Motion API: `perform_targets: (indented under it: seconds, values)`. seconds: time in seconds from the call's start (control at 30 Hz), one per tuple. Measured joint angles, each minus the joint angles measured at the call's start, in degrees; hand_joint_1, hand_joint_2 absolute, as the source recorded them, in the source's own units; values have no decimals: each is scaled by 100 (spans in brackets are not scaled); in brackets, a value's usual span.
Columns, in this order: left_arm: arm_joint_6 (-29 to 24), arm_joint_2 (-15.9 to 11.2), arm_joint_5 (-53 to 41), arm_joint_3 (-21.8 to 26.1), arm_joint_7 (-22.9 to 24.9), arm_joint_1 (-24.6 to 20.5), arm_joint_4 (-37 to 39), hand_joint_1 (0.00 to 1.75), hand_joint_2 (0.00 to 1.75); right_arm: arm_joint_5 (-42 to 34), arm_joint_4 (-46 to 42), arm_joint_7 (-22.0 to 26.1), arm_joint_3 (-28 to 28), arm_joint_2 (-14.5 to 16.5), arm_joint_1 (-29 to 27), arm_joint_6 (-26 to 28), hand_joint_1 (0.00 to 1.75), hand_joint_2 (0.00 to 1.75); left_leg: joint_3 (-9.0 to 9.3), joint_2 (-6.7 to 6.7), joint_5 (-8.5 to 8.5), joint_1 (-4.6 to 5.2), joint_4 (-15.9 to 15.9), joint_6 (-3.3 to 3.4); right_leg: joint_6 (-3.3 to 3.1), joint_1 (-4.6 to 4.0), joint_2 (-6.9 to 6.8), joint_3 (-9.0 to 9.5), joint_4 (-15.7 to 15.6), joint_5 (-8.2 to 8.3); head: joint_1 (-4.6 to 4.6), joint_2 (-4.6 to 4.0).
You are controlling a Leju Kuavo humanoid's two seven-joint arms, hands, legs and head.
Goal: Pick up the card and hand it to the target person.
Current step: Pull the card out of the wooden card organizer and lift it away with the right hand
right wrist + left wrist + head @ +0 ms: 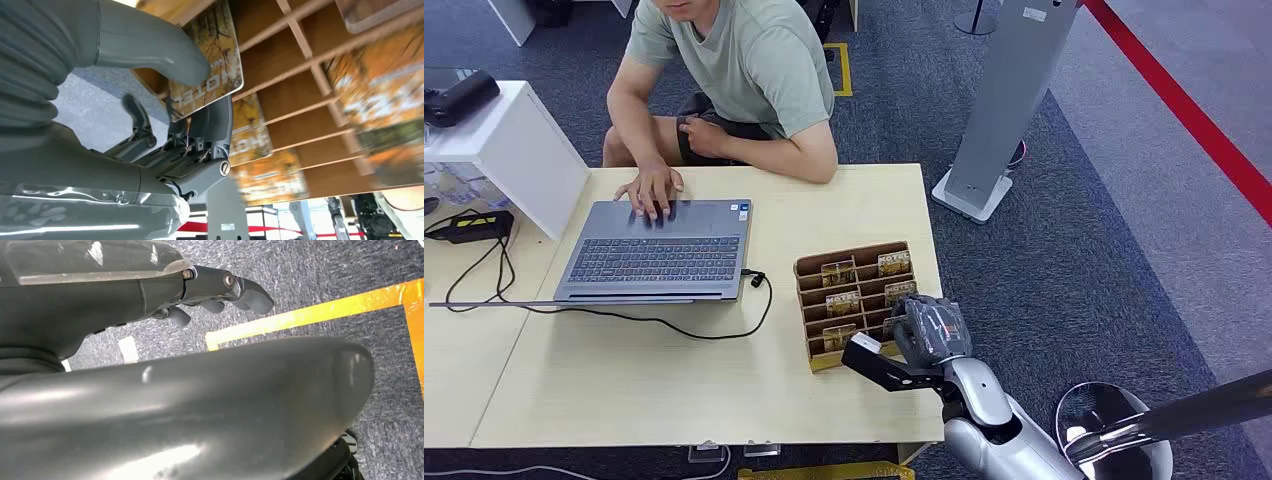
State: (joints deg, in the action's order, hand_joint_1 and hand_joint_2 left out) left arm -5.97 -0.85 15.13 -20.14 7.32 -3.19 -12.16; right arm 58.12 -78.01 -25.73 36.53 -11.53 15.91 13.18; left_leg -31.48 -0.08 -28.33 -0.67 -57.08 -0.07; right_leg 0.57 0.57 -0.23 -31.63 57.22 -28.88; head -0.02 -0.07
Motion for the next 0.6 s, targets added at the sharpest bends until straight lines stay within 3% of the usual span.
perform_targets:
  seconds: [0.6]
  values:
    - [-147, -2, -33, -152, 72, 0, 0, 0, 0, 12, -8, 88, -8, 14, -8, 16, 168, 175, 2, 0, 0, 0, 0, 0, 0, 0, 0, 3, 0, 0, 0, 0]
